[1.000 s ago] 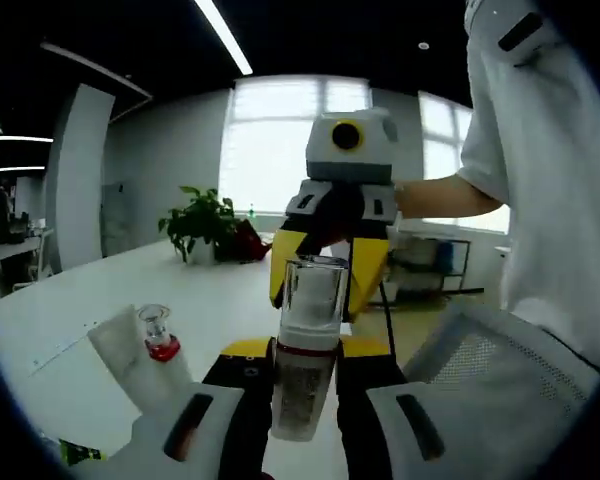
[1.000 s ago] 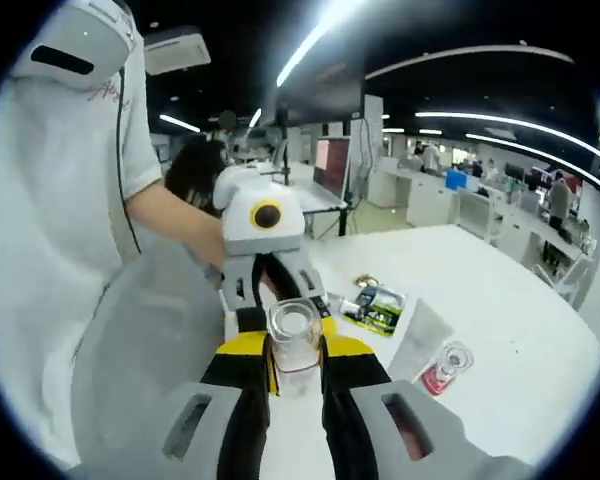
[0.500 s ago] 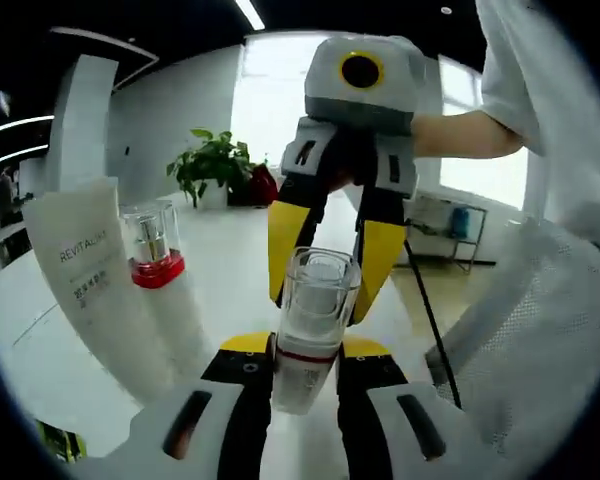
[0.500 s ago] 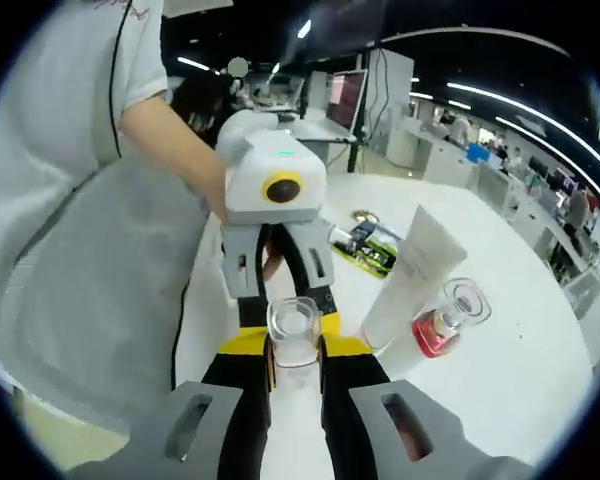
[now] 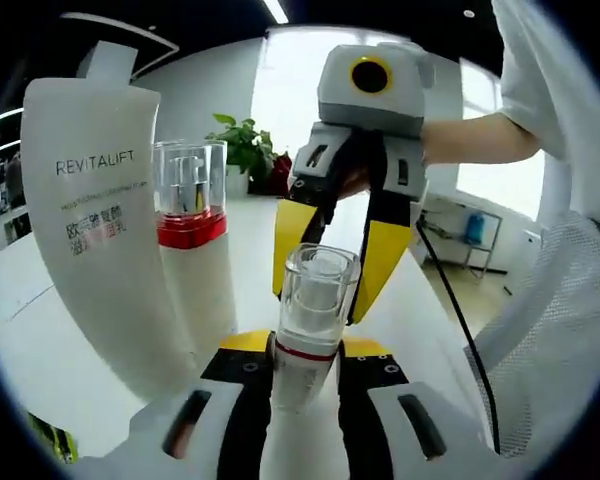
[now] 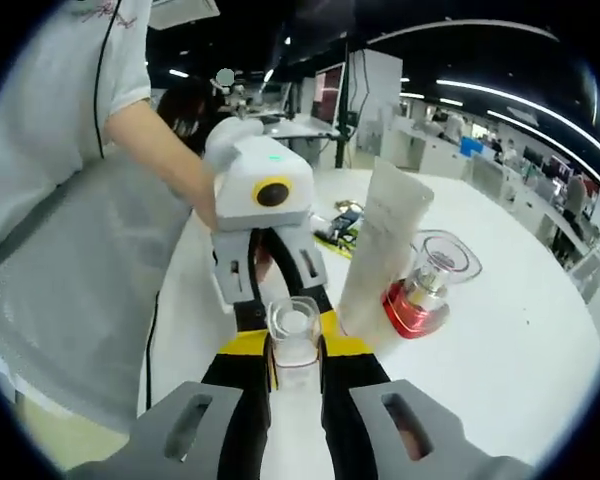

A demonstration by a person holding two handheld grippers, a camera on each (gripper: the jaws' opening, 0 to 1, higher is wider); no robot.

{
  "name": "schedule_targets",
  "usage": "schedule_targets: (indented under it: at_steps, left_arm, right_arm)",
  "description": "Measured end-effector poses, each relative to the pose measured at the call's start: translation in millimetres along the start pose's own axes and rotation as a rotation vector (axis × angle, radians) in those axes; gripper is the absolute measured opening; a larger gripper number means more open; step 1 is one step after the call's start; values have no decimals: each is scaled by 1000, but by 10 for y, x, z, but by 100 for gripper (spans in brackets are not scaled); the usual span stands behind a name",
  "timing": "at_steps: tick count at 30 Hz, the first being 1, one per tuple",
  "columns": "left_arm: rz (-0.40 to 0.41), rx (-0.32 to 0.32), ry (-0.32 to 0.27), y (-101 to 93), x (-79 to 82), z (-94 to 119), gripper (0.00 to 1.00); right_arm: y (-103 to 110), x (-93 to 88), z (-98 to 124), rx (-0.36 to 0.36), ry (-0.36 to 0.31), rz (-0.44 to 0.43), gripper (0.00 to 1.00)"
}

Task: Arrange the skincare products in the storage area until every visible bottle or jar stands upright without overlapping.

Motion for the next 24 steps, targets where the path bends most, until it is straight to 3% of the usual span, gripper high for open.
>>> schedule_targets:
  at_steps: [6, 24]
  left_arm:
    - [9, 28, 34, 85, -112, 49, 21]
    - [12, 62, 38, 117, -115, 25, 20]
  right_arm:
    - [-51, 24, -22, 2, -6, 7, 17]
    - [-99, 17, -36, 4, 0, 17, 18]
Point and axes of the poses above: the point that each gripper's makers call its tool centre point, and the gripper's own axes: z roughly backward along the fingers, y roughly to its left, x roughly out of its top, the point moved 6 cm from there along z, roughly backward along the fingers, and after that the axes turned 12 degrees about z, right-handed, at the moved point
